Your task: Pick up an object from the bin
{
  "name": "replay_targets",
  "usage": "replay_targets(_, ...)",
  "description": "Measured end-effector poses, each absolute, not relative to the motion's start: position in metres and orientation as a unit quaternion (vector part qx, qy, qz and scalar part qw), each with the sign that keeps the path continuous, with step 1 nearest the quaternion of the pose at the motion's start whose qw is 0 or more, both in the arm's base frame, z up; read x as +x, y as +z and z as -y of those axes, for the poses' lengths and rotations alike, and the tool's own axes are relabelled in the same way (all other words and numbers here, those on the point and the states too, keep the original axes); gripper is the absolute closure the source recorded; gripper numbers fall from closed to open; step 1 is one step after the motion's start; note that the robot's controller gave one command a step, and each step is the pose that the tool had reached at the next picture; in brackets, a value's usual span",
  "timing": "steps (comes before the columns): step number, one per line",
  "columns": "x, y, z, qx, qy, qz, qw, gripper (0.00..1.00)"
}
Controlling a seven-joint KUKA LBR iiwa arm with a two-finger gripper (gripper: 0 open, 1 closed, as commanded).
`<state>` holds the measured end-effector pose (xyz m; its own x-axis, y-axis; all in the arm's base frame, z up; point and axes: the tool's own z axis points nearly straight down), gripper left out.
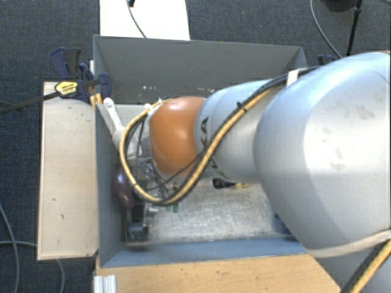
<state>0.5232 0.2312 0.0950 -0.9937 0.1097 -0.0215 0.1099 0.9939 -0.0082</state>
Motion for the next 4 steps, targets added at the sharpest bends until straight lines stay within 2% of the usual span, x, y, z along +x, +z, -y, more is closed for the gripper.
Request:
replay_targets(1,0.523,0.095,-0.232,0.057,-0.006,-0.998,0.011,0.0)
replay_targets(2,0.531,0.099,-0.238,0.081,-0.011,-0.997,-0.001,0.0)
replay_targets(3,0.53,0.098,-0.246,0.224,0.01,-0.974,0.025,1.0)
replay_targets(4,0.53,0.098,-0.246,0.225,0.01,-0.974,0.024,1.0)
